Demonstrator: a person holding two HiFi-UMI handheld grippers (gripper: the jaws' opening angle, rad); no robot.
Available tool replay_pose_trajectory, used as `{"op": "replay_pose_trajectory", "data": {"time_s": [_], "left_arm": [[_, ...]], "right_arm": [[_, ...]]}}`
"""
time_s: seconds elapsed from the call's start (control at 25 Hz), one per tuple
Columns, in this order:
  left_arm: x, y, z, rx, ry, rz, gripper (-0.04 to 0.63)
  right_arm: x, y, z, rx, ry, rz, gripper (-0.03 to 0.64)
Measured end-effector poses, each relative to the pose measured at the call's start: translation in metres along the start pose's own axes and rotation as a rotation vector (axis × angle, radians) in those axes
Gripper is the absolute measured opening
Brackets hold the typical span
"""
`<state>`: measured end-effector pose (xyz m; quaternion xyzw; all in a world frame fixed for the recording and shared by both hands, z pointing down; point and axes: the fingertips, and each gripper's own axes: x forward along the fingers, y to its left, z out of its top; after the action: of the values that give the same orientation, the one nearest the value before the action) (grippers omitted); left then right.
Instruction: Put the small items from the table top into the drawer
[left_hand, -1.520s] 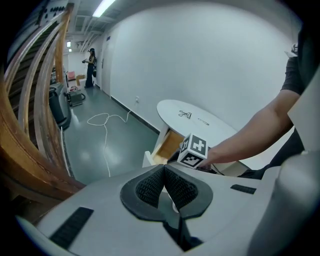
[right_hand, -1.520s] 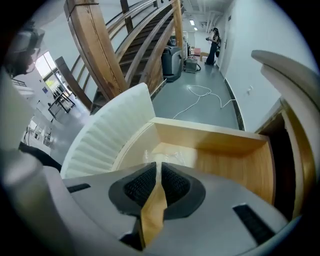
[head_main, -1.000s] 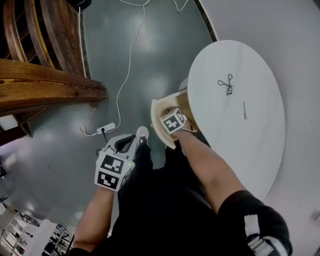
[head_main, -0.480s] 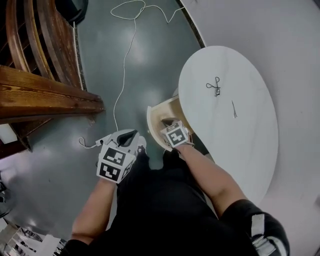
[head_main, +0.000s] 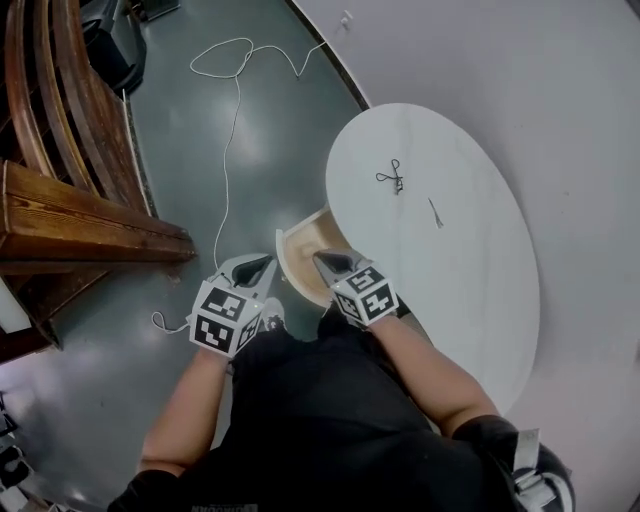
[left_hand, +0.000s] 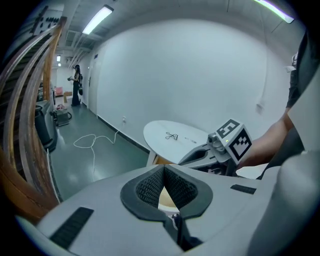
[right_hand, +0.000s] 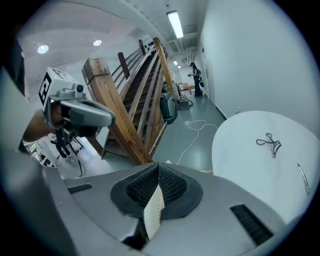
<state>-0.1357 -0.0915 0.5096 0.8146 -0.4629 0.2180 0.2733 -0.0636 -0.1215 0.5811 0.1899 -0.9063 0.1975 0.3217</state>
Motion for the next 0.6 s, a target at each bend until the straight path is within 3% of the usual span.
{"op": "replay_pose_trajectory", "data": {"time_s": [0.16,0.6], "left_arm": [[-0.005,-0.012,0.021,0.01,-0.039,-0.061,0.015],[-0.022,-0.025,0.069,0.125,-0.128,-0.077,0.015]], "right_arm": [[-0.038,0.005,0.029,0.018,-0.099,-0.021,0.008],[-0.109,0.014,0.062,0.024,-0.276,-0.105,0.008]]}}
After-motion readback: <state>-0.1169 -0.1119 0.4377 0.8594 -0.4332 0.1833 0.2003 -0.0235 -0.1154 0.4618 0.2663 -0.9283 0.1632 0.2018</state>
